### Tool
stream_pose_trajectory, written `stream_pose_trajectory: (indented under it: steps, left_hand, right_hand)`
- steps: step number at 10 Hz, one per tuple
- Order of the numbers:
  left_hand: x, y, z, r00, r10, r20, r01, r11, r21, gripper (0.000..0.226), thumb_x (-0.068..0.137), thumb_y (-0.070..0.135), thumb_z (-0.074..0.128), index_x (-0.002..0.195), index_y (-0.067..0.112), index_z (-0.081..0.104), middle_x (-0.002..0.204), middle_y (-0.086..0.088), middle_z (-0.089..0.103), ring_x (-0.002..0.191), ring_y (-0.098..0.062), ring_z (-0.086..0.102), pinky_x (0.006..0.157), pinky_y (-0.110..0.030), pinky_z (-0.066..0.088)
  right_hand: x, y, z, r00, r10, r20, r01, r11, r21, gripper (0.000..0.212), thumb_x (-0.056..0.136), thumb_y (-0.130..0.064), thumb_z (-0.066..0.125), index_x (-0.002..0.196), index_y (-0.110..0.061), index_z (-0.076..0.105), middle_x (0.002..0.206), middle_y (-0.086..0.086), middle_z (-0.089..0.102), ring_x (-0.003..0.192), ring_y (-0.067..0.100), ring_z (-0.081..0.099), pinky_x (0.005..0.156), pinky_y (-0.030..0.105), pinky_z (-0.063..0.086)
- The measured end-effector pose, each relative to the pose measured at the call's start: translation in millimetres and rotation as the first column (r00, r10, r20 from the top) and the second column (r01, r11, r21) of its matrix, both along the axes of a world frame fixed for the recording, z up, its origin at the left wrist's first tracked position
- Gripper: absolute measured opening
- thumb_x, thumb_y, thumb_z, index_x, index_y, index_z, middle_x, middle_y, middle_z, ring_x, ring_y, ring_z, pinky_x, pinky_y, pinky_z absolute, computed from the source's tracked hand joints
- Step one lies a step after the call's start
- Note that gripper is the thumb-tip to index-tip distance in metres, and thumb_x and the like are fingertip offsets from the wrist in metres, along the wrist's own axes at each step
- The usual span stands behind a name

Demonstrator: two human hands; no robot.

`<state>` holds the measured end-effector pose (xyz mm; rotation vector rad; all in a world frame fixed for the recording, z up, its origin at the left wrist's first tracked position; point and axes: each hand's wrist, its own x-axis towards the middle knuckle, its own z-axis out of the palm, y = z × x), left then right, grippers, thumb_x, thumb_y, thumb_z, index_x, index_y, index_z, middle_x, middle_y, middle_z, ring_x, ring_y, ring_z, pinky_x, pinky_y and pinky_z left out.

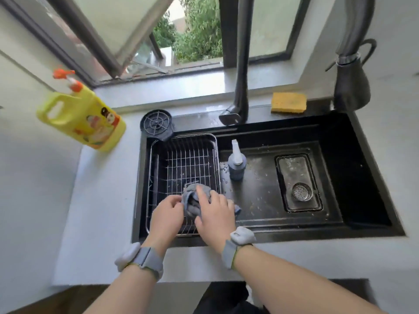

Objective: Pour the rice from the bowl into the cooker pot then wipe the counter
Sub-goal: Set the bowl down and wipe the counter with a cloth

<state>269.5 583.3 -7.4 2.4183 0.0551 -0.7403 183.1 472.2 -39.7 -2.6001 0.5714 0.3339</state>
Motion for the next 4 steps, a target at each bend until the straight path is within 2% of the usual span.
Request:
stream_pose_trajectory:
  steps: [1,2,3,4]
  left_hand:
    - [0.2,11.8,-9.7,0.996,-0.007,-0.092,0.006,1.000,-0.009,0.026,0.088,0.033,0.051,0.100,0.034,0.075,0.092,0.018,0.074,0.091,-0.011,0.067,0.073,-0.029,0.048]
    - [-5.7,17.3,-23.7,0.979,-0.088,-0.185,0.092,0.996,0.012,0.027,0.091,0.022,0.050,0.092,0.028,0.076,0.092,0.010,0.075,0.092,-0.020,0.066,0.083,-0.033,0.050]
    - [-7.7,12.4,-31.8,0.982,-0.125,-0.145,0.135,0.989,0.061,0.026,0.093,0.021,0.049,0.097,0.026,0.074,0.112,0.001,0.076,0.109,-0.026,0.065,0.088,-0.032,0.048]
    - [-4.4,-3.7,-24.4,0.987,-0.158,-0.016,0.158,0.981,0.108,0.031,0.097,0.029,0.047,0.116,0.031,0.070,0.121,0.004,0.073,0.112,-0.023,0.062,0.086,-0.033,0.045]
  right_hand:
    - [8.2,7.4,-10.0,0.993,0.095,-0.073,-0.099,0.994,-0.054,0.083,0.094,-0.034,0.060,0.165,-0.027,0.017,0.147,0.013,0.044,0.125,0.035,0.050,0.103,0.047,0.038]
    - [12.0,12.9,-16.0,0.968,0.205,-0.146,-0.218,0.973,-0.079,0.071,0.094,-0.030,0.061,0.157,-0.019,0.028,0.143,0.016,0.046,0.123,0.037,0.049,0.105,0.049,0.037]
    - [13.5,12.1,-11.1,0.963,0.229,-0.144,-0.242,0.967,-0.077,0.055,0.097,-0.031,0.056,0.148,-0.017,0.040,0.140,0.016,0.049,0.128,0.039,0.049,0.119,0.056,0.025]
    - [14.3,1.5,2.5,0.988,0.132,-0.079,-0.136,0.989,-0.055,0.053,0.096,-0.032,0.053,0.147,-0.019,0.045,0.140,0.009,0.051,0.135,0.033,0.047,0.126,0.056,0.014]
